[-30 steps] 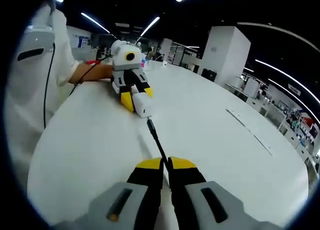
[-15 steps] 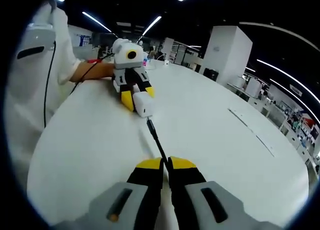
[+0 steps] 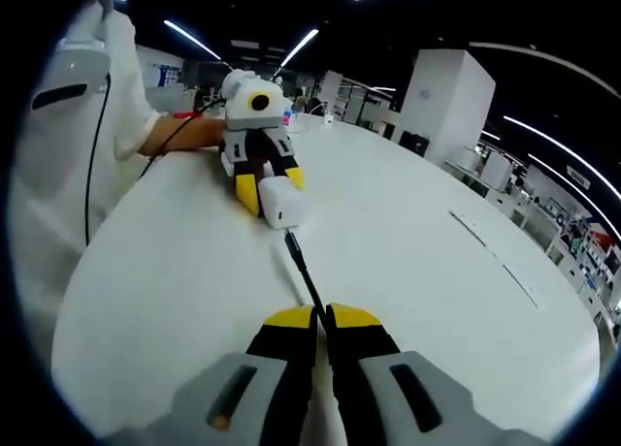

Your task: Plug the desk Type‑C cable into the charger adapter.

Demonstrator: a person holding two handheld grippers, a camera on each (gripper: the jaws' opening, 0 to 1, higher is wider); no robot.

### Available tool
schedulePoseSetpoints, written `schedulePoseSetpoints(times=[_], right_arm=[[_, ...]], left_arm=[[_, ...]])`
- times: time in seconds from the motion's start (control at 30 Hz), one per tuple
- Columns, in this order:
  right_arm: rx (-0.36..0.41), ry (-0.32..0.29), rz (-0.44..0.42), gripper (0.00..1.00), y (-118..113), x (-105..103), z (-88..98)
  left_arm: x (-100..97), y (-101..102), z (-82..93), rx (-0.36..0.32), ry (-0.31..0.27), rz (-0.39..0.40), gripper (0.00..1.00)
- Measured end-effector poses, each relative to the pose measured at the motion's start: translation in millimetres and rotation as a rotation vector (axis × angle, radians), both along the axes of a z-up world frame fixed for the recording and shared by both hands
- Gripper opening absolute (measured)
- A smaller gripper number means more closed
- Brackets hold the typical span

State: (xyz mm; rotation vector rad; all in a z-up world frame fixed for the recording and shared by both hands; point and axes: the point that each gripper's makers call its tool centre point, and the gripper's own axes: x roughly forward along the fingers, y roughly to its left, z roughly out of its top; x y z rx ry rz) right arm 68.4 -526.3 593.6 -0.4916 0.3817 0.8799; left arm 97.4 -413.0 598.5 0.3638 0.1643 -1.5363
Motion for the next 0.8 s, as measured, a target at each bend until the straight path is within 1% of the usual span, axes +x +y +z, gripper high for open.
schedulePoseSetpoints(times=[0.8], right_arm=[[-0.012, 0.004, 0.029, 0.03, 11.8, -3.2, -4.3]], left_arm=[[-8.4, -1.7, -0.3, -0.003, 0.002, -0.044, 0.26]])
